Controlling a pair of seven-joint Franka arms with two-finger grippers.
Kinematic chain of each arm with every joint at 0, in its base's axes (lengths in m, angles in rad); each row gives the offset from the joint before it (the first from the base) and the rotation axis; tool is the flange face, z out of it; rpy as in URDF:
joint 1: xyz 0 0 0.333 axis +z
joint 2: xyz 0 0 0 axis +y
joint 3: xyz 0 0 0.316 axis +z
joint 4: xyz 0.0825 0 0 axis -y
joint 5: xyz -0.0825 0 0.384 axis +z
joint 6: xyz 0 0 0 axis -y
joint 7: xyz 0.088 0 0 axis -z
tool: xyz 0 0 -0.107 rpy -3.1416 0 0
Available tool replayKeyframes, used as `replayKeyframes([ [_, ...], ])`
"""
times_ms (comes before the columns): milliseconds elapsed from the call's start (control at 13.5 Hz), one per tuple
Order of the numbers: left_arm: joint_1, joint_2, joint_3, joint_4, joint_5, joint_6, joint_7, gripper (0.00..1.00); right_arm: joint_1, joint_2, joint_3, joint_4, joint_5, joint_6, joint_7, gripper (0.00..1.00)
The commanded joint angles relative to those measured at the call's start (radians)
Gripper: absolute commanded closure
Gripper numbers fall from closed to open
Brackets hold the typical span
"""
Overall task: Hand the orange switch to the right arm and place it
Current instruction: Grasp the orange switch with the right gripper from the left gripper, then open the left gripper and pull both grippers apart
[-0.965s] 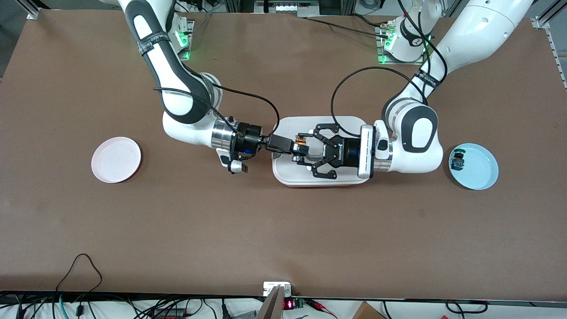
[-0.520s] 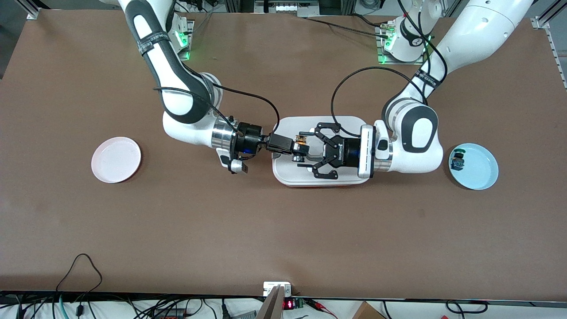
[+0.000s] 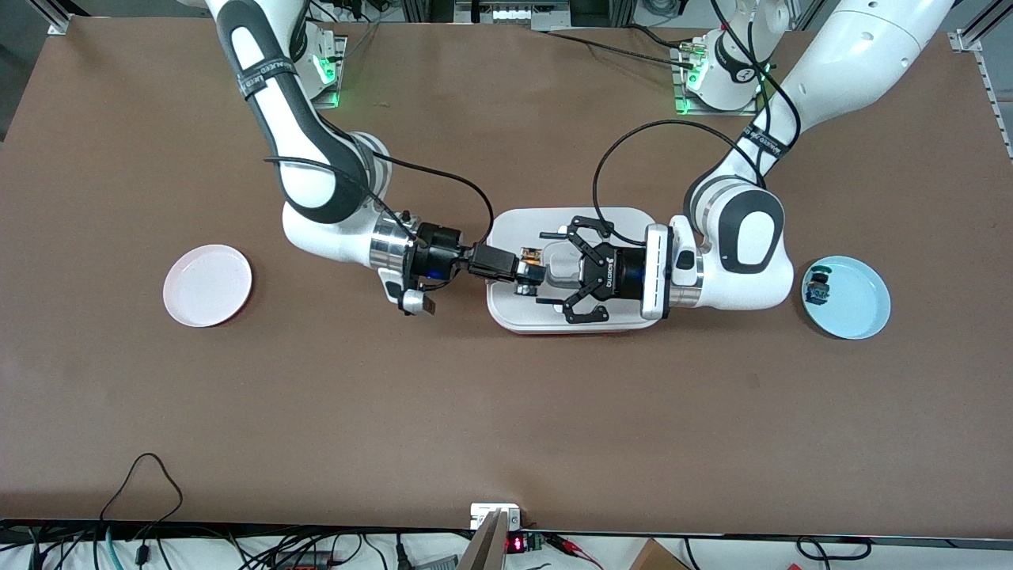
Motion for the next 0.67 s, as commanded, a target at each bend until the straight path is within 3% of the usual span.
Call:
replayKeyframes([
  [0,0.032,-0.066,0.004,-0.021,0.152,-0.002,-0.12,0.0,-0.066,0.001,0.003,0.014,-0.091,-0.064,-0.003,1.0],
  [223,0.066,-0.11,0.008,-0.021,0.356,-0.077,-0.354,0.0,-0.172,-0.01,0.003,0.017,-0.244,-0.208,0.001,1.0],
  [594,0.074,-0.119,0.006,-0.014,0.687,-0.117,-0.775,0.0,-0.339,-0.068,0.001,0.02,-0.659,-0.36,0.066,1.0],
])
